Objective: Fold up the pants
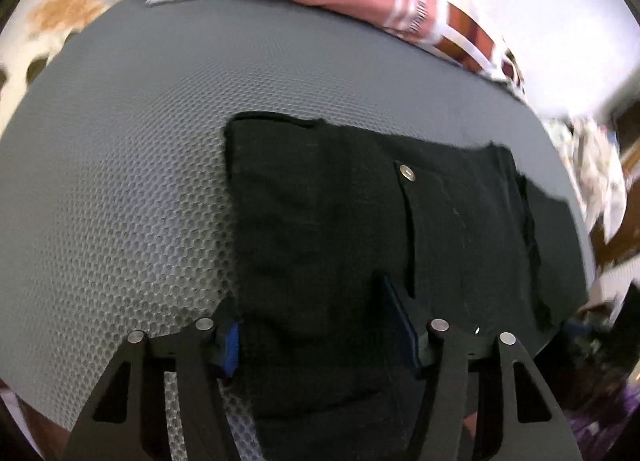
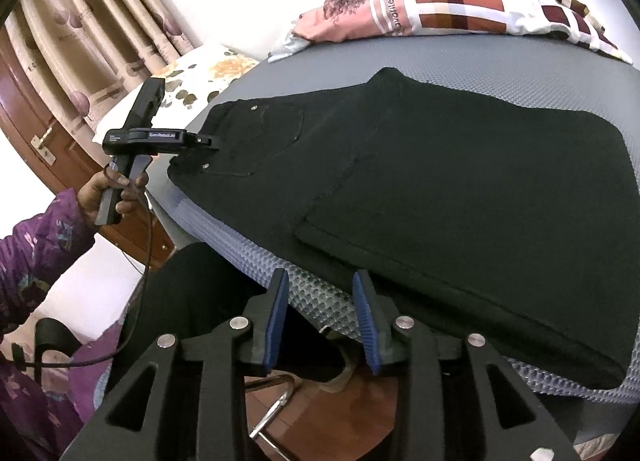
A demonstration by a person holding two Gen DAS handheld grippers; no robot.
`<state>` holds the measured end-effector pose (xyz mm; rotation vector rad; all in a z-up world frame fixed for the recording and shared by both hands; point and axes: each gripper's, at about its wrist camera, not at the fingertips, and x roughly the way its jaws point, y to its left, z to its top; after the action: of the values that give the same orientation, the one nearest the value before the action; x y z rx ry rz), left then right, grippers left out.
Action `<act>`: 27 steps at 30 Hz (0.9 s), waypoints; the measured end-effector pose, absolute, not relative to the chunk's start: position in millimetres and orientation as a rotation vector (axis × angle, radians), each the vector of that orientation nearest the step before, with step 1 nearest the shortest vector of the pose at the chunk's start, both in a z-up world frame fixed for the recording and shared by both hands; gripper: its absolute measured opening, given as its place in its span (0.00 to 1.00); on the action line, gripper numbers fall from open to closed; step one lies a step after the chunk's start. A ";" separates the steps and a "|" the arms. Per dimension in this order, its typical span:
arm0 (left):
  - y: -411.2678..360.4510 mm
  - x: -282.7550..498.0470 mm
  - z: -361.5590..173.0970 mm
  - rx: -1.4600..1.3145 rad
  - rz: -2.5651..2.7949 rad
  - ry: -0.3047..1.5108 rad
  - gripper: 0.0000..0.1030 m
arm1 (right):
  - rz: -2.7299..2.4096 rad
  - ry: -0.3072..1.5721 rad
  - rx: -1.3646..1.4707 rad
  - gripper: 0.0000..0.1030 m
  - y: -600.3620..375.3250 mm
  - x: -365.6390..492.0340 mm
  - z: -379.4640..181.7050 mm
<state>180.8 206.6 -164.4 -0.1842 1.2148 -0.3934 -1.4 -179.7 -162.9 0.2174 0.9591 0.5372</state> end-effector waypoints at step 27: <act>223.2 116.8 -104.8 -0.385 -0.346 1.087 0.15 | 0.590 0.951 0.169 0.35 -164.5 -9.9 -164.2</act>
<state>116.8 223.2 -104.8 -0.3853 1.0866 -0.3465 -9.9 -164.5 -164.2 0.1687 0.9506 0.5903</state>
